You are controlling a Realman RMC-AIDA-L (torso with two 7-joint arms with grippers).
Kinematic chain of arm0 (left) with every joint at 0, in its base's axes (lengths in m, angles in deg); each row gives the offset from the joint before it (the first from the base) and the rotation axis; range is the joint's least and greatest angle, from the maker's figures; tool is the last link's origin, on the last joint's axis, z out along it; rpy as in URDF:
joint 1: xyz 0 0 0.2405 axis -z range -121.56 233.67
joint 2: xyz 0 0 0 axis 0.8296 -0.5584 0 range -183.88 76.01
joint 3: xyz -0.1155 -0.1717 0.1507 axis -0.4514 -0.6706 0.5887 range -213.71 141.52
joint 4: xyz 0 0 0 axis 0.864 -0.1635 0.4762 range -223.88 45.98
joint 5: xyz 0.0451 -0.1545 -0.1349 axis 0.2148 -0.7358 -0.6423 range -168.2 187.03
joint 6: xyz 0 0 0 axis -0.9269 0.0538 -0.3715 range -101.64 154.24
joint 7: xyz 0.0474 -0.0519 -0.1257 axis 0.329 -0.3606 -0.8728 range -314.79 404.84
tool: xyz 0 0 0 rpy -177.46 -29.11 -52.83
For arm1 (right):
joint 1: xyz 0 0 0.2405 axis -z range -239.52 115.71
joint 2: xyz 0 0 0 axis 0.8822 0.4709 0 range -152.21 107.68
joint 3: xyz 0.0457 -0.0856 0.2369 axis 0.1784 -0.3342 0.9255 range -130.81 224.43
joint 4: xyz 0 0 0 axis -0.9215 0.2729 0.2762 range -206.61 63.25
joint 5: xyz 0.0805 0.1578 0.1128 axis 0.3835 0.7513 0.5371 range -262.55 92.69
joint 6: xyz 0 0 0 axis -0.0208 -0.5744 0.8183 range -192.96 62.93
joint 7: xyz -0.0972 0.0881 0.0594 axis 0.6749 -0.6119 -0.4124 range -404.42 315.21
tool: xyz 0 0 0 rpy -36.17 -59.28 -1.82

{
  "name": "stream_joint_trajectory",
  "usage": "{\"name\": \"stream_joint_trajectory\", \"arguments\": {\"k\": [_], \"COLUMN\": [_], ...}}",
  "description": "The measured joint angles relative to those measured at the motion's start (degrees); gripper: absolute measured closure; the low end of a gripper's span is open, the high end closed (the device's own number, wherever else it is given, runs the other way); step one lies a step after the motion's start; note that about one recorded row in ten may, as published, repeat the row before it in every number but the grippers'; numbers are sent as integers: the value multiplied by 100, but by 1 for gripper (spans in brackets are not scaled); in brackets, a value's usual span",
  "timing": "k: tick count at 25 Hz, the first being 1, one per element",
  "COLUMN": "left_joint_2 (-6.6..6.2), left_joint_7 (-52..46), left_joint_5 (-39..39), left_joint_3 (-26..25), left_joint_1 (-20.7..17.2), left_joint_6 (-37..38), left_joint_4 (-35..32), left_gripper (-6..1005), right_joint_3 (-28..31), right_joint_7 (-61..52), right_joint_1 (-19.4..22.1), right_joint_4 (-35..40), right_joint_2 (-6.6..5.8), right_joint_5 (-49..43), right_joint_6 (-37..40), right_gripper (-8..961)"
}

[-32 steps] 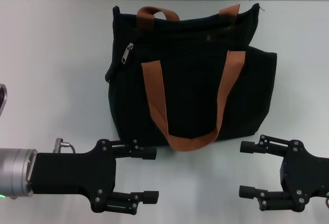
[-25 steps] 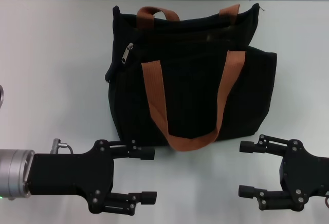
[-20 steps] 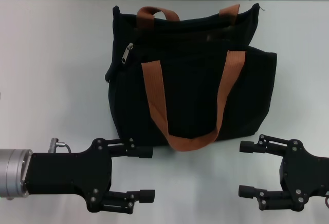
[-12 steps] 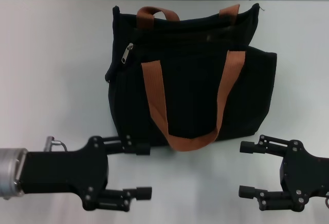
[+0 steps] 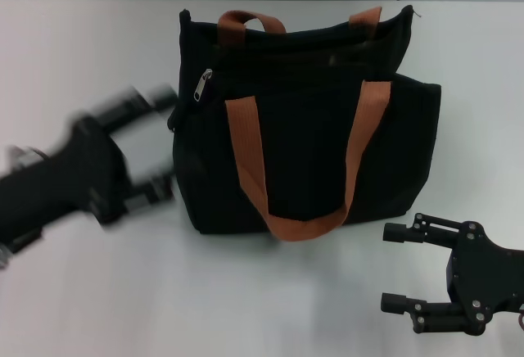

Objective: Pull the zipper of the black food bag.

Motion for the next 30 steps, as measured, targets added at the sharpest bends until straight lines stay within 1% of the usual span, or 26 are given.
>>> {"name": "stream_joint_trajectory", "arguments": {"k": [2, 3, 5, 7, 9, 11, 12, 13, 15, 16, 17, 18, 21, 22, 24, 27, 30], "left_joint_2": [-9, -33, -124, -284, -408, -475, -474, -474, -409, -352, -263, -263, -152, -91, -73, -47, -27], "left_joint_7": [104, 146, 151, 128, 105, 99, 121, 121, 152, 173, 244, 244, 456, 590, 635, 691, 737], "left_joint_5": [-205, -248, -210, -32, 225, 545, 832, 832, 949, 974, 979, 979, 973, 959, 954, 951, 946], "left_joint_3": [-334, -510, -585, -422, -305, -267, -265, -265, -267, -267, -270, -270, -301, -310, -311, -298, -327], "left_joint_1": [-47, -60, -70, -36, 28, 106, 174, 174, 215, 236, 270, 270, 334, 388, 415, 608, 683], "left_joint_6": [-153, -332, -760, -1186, -1406, -1519, -1589, -1589, -1733, -1851, -2068, -2068, -2336, -2509, -2574, -2689, -2747], "left_joint_4": [132, 167, 146, 121, 121, 115, 59, 59, -19, -72, -131, -131, -158, -169, -176, -152, -148], "left_gripper": [262, 263, 266, 269, 272, 274, 276, 277, 280, 281, 283, 284, 288, 290, 293, 297, 301], "right_joint_3": [2, 2, 7, 12, 13, 14, 17, 17, 21, 24, 25, 25, 25, 24, 24, 28, 31], "right_joint_7": [-1, -1, 0, -2, -3, -5, -11, -11, -18, -19, -22, -22, -27, -29, -31, -40, -41], "right_joint_1": [6, 6, 7, 8, 9, 10, 11, 11, 11, 11, 11, 11, 13, 21, 25, 40, 40], "right_joint_4": [0, 0, 0, 0, 0, 0, 0, 0, 0, 0, 0, 0, 0, 0, 0, 0, 0], "right_joint_2": [0, 0, -1, -7, -8, -8, -10, -10, -13, -15, -18, -18, -18, -18, -18, -18, -18], "right_joint_5": [0, 0, 0, 0, 0, 0, 0, 0, 2, 4, 7, 7, 10, 17, 23, 41, 42], "right_joint_6": [12, 12, 22, 12, 6, -1, -4, -4, -4, -4, -4, -4, -4, -3, -4, -3, -3], "right_gripper": [142, 142, 142, 142, 142, 142, 142, 142, 142, 142, 142, 142, 142, 142, 142, 142, 142]}}
